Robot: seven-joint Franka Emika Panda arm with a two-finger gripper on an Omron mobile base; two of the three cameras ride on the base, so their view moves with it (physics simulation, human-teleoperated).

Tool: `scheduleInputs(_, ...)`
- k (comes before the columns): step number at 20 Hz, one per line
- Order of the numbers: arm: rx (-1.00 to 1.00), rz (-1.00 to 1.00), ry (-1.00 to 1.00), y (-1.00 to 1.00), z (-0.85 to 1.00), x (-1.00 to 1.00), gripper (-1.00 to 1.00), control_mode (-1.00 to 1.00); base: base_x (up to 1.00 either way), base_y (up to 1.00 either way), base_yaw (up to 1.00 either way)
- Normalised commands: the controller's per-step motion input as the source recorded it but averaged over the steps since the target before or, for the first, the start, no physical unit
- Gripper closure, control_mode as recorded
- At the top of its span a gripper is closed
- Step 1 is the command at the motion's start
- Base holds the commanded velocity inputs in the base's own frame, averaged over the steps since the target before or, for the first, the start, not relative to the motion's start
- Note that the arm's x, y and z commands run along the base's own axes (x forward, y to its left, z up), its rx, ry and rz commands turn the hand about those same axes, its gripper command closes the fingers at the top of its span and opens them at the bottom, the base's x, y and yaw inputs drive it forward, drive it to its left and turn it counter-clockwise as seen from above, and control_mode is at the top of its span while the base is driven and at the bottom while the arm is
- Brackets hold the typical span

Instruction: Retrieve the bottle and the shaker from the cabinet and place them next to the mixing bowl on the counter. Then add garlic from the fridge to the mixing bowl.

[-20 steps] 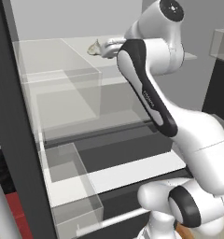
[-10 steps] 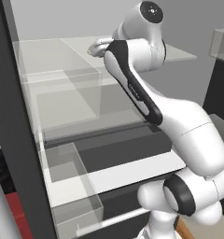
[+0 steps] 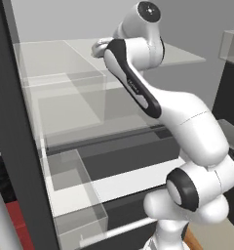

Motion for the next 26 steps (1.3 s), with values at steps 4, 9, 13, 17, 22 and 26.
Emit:
scheduleInputs(4,0.0,0.0,0.0,0.0,-0.03,0.47,-1.0,-1.0,0.0,0.0,0.0)
scheduleInputs(9,0.0,0.0,0.0,0.0,-0.07,0.47,-1.0,-1.0,0.0,0.0,0.0)
scheduleInputs(13,0.0,0.0,0.0,0.0,-0.01,0.44,-1.0,-1.0,0.0,0.0,0.0)
scheduleInputs(17,0.0,0.0,0.0,0.02,0.0,0.48,-1.0,-1.0,0.0,0.0,0.0)
scheduleInputs(22,0.0,0.02,0.0,0.14,-0.02,0.36,-1.0,-1.0,0.0,0.0,0.0)
scheduleInputs(26,0.0,0.04,0.0,0.05,0.0,-0.05,-1.0,-1.0,0.0,0.0,0.0)
